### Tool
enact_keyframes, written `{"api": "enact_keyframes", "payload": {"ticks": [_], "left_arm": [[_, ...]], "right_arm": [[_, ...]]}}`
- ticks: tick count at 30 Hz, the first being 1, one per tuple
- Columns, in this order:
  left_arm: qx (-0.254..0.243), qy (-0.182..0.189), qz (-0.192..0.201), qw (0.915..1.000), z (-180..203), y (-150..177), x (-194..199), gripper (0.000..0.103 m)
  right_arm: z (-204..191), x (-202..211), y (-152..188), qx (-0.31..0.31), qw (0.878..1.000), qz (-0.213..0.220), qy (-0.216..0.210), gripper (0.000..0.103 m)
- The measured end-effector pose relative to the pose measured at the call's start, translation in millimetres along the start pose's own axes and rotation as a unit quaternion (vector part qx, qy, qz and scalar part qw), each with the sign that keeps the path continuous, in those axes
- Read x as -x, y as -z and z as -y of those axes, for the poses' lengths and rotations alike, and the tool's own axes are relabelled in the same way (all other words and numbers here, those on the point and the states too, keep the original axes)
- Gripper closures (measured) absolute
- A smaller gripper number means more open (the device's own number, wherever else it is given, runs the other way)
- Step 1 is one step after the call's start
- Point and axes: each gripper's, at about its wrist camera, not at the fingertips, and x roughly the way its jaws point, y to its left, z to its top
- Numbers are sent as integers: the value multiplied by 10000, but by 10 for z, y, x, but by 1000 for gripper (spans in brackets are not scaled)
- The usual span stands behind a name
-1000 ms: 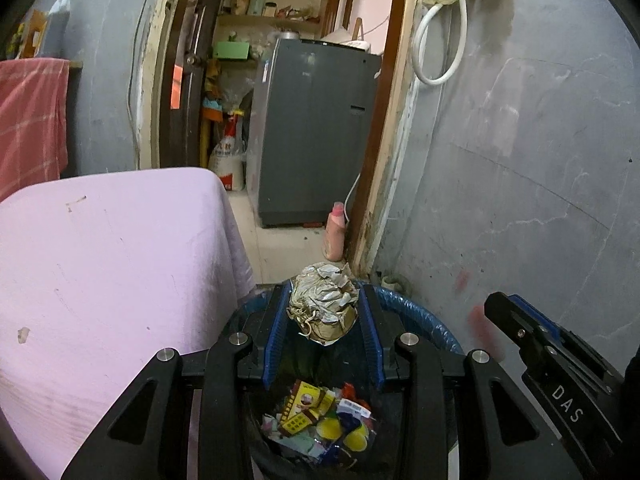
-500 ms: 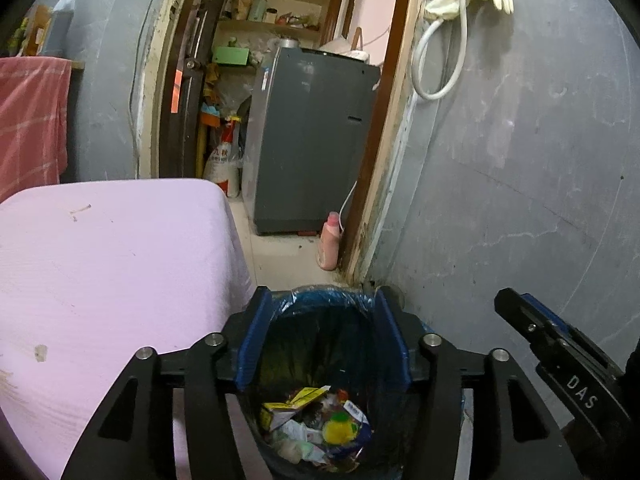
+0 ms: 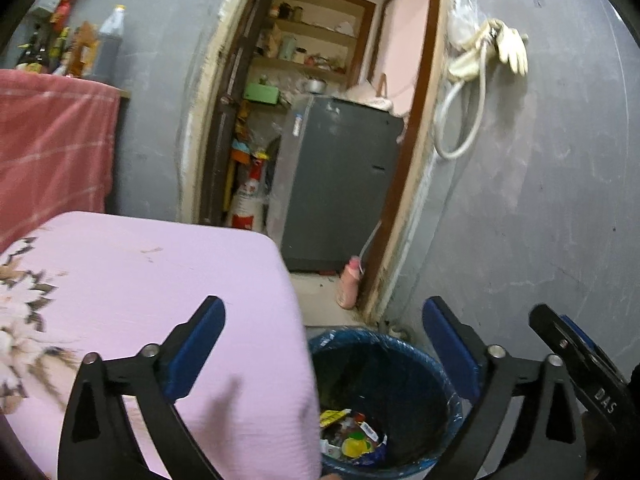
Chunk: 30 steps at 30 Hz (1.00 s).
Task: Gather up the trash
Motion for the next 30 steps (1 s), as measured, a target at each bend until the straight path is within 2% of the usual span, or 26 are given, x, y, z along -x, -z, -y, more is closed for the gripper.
{"api": "enact_keyframes", "payload": {"ticks": [2,3,9,16,30], "left_arm": [[-10,-23,54,10000,-75,-34,164,5],[-33,-48,68,10000,-97,-48,221,4],[-218,-236,279,9991,-272,-79,717,2],[-265,-297,380,9985,-418,-40,1155,2],[-350,-515,339,9975,-701,351,1952,2]], "right_arm": [[-72,94,-27,12,10000,68,-55,2],[-117,151,-40,34,9999,118,-77,0],[-363,454,-122,253,9990,288,-222,0],[-600,873,-45,371,9980,476,-209,0],[-906,1608,283,227,9980,579,-108,0]]}}
